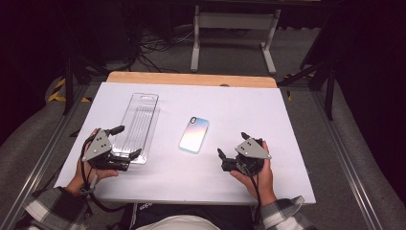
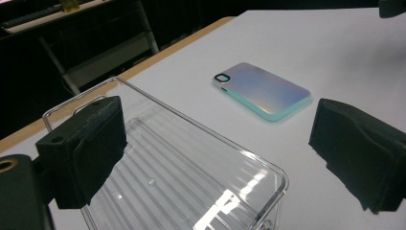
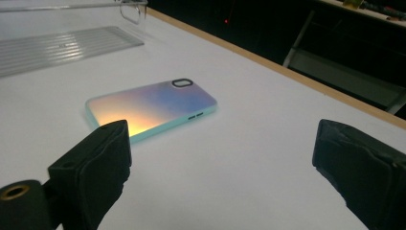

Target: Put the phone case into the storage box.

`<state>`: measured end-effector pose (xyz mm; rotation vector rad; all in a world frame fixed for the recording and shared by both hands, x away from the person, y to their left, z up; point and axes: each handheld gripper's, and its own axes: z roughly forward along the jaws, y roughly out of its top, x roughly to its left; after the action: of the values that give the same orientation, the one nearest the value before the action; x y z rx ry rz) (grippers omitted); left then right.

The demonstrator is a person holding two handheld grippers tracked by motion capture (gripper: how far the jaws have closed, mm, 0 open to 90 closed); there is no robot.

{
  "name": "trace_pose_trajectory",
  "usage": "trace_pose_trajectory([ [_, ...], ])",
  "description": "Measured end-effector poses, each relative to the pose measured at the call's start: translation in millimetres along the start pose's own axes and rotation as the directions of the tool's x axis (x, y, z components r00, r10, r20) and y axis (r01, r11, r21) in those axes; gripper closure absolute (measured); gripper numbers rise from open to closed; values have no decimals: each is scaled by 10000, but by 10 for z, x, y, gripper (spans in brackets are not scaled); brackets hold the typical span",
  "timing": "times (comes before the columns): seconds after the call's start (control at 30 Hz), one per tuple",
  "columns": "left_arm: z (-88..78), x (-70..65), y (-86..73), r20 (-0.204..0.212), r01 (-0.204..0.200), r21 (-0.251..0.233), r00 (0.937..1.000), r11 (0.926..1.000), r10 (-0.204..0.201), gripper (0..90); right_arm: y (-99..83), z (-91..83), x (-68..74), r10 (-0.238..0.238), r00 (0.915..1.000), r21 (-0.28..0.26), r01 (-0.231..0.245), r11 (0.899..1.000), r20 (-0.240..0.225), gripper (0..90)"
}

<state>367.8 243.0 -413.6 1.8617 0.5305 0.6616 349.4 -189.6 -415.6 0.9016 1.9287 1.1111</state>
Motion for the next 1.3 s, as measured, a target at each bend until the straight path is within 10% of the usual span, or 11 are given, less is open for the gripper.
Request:
trace_pose_trajectory([
  [0.6, -41, -31, -40, 124, 84, 238, 9999, 9997, -87, 68, 349, 540, 178, 1479, 9885, 1460, -1419, 9790, -312, 93],
  [0.73, -40, -51, -43, 223, 9, 260, 9998, 9997, -15, 70, 575, 860, 196, 2696, 9625, 2029, -2583, 9445, -297, 72],
  [0.93, -50, -63, -51, 300, 15, 243, 9995, 9997, -23, 76, 729, 1274, 246, 3078, 9510, 3159, -3011, 8997, 299, 78],
  [1.13, -42, -57, -50, 376, -75, 292, 9993, 9995, 64, 82, 733, 1690, 204, 3758, 9161, 4076, -3991, 8213, 1399, 73],
  [1.23, -41, -56, -51, 377, -105, 327, 9992, 9994, 93, 82, 698, 1801, 209, 3670, 9140, 4350, -4052, 8041, 1731, 74],
  [1.3, -39, -59, -54, 433, -15, 337, 9991, 9994, 0, 84, 681, 1864, 211, 4069, 8972, 4542, -4385, 7755, 1716, 74],
])
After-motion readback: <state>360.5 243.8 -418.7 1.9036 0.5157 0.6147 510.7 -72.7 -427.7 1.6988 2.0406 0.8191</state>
